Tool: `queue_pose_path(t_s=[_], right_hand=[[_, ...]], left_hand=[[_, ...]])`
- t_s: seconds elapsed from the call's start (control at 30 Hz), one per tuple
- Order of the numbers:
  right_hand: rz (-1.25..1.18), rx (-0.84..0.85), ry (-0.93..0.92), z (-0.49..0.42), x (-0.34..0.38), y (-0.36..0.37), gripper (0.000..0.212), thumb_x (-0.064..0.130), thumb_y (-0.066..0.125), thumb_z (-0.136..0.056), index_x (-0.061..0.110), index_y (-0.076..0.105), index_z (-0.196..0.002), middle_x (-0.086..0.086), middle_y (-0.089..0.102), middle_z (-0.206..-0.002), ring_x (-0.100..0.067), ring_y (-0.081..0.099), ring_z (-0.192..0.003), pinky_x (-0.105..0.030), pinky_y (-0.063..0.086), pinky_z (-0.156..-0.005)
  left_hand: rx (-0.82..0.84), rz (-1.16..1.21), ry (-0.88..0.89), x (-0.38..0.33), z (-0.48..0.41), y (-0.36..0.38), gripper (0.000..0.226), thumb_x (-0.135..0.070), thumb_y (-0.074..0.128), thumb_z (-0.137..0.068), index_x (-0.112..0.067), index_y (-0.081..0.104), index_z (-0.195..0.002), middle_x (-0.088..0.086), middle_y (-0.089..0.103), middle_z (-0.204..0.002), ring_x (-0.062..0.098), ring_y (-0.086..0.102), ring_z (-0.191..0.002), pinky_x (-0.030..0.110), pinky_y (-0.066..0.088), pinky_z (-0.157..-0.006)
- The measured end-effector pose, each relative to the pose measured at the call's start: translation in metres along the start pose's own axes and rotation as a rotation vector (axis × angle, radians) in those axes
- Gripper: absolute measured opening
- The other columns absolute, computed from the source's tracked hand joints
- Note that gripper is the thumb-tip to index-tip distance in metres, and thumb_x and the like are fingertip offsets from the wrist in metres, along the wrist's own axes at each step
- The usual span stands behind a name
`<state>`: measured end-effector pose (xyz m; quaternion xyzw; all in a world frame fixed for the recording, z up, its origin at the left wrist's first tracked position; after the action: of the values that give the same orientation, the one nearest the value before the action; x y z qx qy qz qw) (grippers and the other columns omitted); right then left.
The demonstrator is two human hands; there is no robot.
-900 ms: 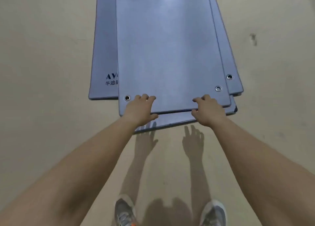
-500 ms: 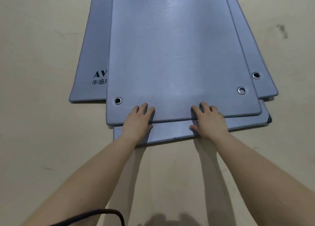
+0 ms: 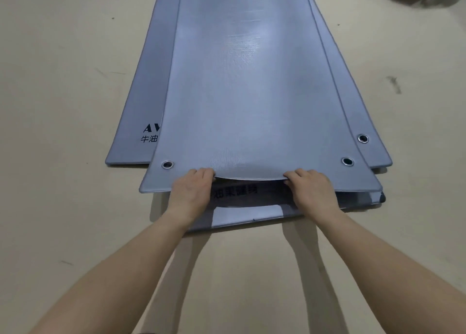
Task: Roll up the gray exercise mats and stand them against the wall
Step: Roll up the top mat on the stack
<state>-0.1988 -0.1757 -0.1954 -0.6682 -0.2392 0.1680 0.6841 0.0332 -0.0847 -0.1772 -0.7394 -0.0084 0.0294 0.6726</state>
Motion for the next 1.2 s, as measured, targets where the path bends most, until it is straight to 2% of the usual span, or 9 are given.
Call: queue_pose_path(t_s=[0.23,0.4,0.57,0.67,0.73,0.87,0.93,1.0,1.2], right_hand=[[-0.02,0.299,0.059,0.02,0.021,-0.069,0.036,0.05,0.035,-0.109,0.023,0.059,-0.112,-0.009,0.072,-0.102,-0.035,0.066,-0.094,-0.039,0.038,-0.069],[0.179,-0.184,-0.035,0.042,0.048,-0.099,0.02,0.022,0.08,-0.085,0.013,0.065,-0.095,-0.009,0.064,-0.091,-0.035,0.059,-0.077,-0.044,0.037,-0.079],[0.214,-0.094,-0.027,0.055,0.06,-0.056,0.077,0.041,0.069,-0.09,0.012,0.04,-0.155,-0.019,0.045,-0.149,-0.043,0.039,-0.136,-0.058,0.019,-0.116],[0.242,0.197,0.066,0.042,0.042,-0.018,0.121,0.077,0.06,-0.082,0.013,-0.002,-0.164,-0.019,0.009,-0.169,-0.043,0.001,-0.156,-0.063,-0.015,-0.118],[0.243,0.299,0.074,0.031,0.035,0.001,0.135,0.085,0.062,-0.074,0.015,-0.012,-0.162,-0.017,-0.002,-0.17,-0.042,-0.01,-0.156,-0.063,-0.017,-0.117],[0.2,0.405,0.013,0.012,0.027,0.033,0.121,0.083,0.06,-0.079,0.019,0.0,-0.162,-0.011,0.008,-0.17,-0.036,-0.004,-0.158,-0.06,-0.005,-0.124],[0.158,0.488,-0.016,0.009,0.024,0.05,0.118,0.082,0.059,-0.079,0.02,0.005,-0.162,-0.008,0.011,-0.169,-0.034,-0.002,-0.158,-0.058,-0.005,-0.125],[0.122,0.515,-0.029,0.008,0.022,0.057,0.115,0.082,0.061,-0.078,0.021,0.01,-0.162,-0.011,0.011,-0.168,-0.034,0.001,-0.157,-0.058,-0.004,-0.125],[0.203,0.089,-0.113,0.031,0.035,0.045,0.106,0.075,0.07,-0.075,0.009,0.042,-0.153,-0.012,0.051,-0.139,-0.038,0.04,-0.135,-0.061,0.008,-0.122]], left_hand=[[0.291,-0.03,-0.097,0.021,0.018,-0.054,0.02,-0.024,0.037,-0.109,-0.016,0.055,-0.112,0.013,0.072,-0.102,0.038,0.064,-0.092,0.039,0.034,-0.065],[0.35,-0.026,-0.132,0.029,0.007,-0.048,0.02,-0.024,0.037,-0.109,-0.022,0.055,-0.116,0.015,0.069,-0.106,0.038,0.059,-0.089,0.038,0.034,-0.068],[0.321,0.002,-0.204,0.044,-0.009,-0.035,0.023,-0.026,0.041,-0.11,-0.025,0.062,-0.118,0.008,0.069,-0.105,0.027,0.057,-0.085,0.036,0.035,-0.074],[0.135,-0.118,-0.164,0.033,-0.011,-0.035,0.018,-0.03,0.052,-0.106,-0.027,0.067,-0.116,0.003,0.066,-0.109,0.026,0.058,-0.099,0.04,0.034,-0.086],[0.002,-0.115,-0.15,0.024,-0.008,-0.037,0.011,-0.025,0.069,-0.097,-0.022,0.068,-0.108,0.007,0.063,-0.105,0.031,0.055,-0.093,0.04,0.034,-0.076],[-0.158,-0.044,-0.041,0.02,0.004,-0.021,0.019,-0.031,0.068,-0.095,-0.013,0.072,-0.099,0.011,0.067,-0.097,0.033,0.057,-0.085,0.039,0.042,-0.067],[0.053,0.008,0.004,0.021,0.018,0.012,0.059,-0.059,0.06,-0.092,-0.012,0.066,-0.127,0.011,0.064,-0.127,0.033,0.057,-0.114,0.046,0.047,-0.099],[0.325,-0.009,0.04,0.023,0.036,0.046,0.1,-0.077,0.065,-0.076,-0.017,0.042,-0.153,0.007,0.044,-0.154,0.031,0.04,-0.142,0.05,0.028,-0.123],[0.35,0.096,0.01,0.03,0.036,0.074,0.1,-0.064,0.081,-0.069,-0.024,0.041,-0.151,0.001,0.044,-0.153,0.027,0.042,-0.139,0.043,0.029,-0.12]])
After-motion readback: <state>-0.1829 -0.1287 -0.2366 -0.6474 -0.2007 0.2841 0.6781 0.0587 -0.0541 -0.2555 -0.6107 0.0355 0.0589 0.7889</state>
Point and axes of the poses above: each hand's wrist, its own z-axis away from the middle knuckle, its own y-axis out of the palm, x = y × z, the point moved 10 cm from there along -z, towards the middle knuckle
